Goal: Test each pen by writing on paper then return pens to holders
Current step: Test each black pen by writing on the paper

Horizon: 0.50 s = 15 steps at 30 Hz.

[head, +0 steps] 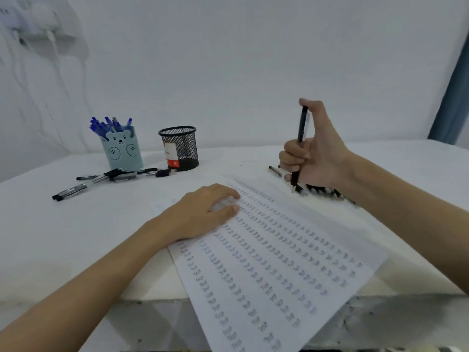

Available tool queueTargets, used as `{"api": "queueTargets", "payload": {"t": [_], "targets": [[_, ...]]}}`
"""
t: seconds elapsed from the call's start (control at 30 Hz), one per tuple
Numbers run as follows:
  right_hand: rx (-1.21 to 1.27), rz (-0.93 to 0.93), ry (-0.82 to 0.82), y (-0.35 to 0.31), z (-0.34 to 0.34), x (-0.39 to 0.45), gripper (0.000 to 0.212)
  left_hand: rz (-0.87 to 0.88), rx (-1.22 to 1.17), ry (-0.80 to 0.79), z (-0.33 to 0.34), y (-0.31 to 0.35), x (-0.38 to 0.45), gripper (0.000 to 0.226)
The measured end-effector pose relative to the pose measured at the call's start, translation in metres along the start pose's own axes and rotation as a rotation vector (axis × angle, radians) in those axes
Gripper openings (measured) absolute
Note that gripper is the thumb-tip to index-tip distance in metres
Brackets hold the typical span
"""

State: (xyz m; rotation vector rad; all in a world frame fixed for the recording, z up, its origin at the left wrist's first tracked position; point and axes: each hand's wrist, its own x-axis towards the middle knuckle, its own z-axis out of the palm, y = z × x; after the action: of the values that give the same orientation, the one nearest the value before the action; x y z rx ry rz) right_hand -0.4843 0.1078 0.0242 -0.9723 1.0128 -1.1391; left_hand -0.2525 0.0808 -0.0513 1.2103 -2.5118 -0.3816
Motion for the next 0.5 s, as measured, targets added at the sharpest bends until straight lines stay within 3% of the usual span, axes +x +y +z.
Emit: {"api": "queueTargets", "payload": {"t": [0.1, 0.23, 0.3, 0.4, 0.5], "targets": [[0.031, -0.002, 0.004, 0.003, -0.001, 0.006, 0.066, 0.012, 0.006, 0.002, 0.0, -0.001, 0.0, 0.043], [0.004, -0.034, -0.025, 0.005, 0.001, 0.009, 0.08, -0.003, 0.029, -0.028, -0.006, -0.003, -0.001, 0.051], [-0.069, -0.093, 0.03, 0.006, 0.0, 0.013, 0.067, -0.016, 0.078, -0.026, -0.013, -0.005, 0.001, 0.054], [-0.1, -0.12, 0.078, 0.011, 0.0, 0.019, 0.04, -0.019, 0.163, -0.018, -0.02, -0.006, 0.006, 0.041], [-0.317, -0.114, 0.139, 0.017, 0.001, 0.023, 0.062, -0.021, 0.178, -0.015, -0.022, -0.006, 0.015, 0.035]]}}
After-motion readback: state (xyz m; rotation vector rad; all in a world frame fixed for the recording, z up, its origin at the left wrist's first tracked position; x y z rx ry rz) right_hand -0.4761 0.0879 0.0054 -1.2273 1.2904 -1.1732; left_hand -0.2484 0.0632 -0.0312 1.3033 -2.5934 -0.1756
